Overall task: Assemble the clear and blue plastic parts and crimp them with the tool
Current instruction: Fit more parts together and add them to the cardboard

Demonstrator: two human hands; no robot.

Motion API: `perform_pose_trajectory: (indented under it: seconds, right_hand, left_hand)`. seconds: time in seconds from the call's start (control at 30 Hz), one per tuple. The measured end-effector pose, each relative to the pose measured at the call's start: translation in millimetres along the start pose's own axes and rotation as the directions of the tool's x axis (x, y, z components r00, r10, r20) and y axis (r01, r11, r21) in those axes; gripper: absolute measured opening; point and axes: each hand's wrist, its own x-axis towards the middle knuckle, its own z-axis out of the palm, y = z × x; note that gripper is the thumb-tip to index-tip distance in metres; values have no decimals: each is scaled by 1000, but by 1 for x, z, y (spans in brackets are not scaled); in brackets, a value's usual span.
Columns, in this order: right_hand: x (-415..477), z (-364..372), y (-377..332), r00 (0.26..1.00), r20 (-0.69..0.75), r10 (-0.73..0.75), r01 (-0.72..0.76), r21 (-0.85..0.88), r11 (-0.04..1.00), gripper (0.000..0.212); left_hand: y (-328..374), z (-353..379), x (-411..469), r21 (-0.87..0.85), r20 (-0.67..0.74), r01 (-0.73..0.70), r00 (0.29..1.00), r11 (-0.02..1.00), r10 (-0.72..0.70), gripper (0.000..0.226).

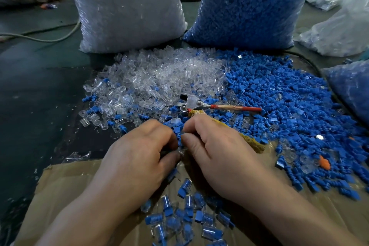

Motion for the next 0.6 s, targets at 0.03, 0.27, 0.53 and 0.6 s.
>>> perform_pose_trajectory:
  seconds: [0.03, 0.27, 0.53, 0.6]
  right_hand:
    - [0, 0, 0, 1000, -1, -3, 3, 7, 1000, 10]
    - [-3, -6, 0, 998, -4, 65, -64, 62, 996, 9]
    - [-8, -23, -6, 922, 346, 174, -306, 375, 875, 19]
    - [-7, -27, -5, 924, 329, 193, -328, 429, 842, 19]
  left_hand:
    - [2, 0, 0, -1, 8, -7, 1000, 1000, 7, 14]
    - [7, 5, -8, -58, -5, 26, 1000, 998, -26, 22]
    - [-5, 3, -11, -304, -23, 70, 996, 950, -81, 28]
    - [-12, 3, -9, -496, -45, 122, 985, 860, -166, 29]
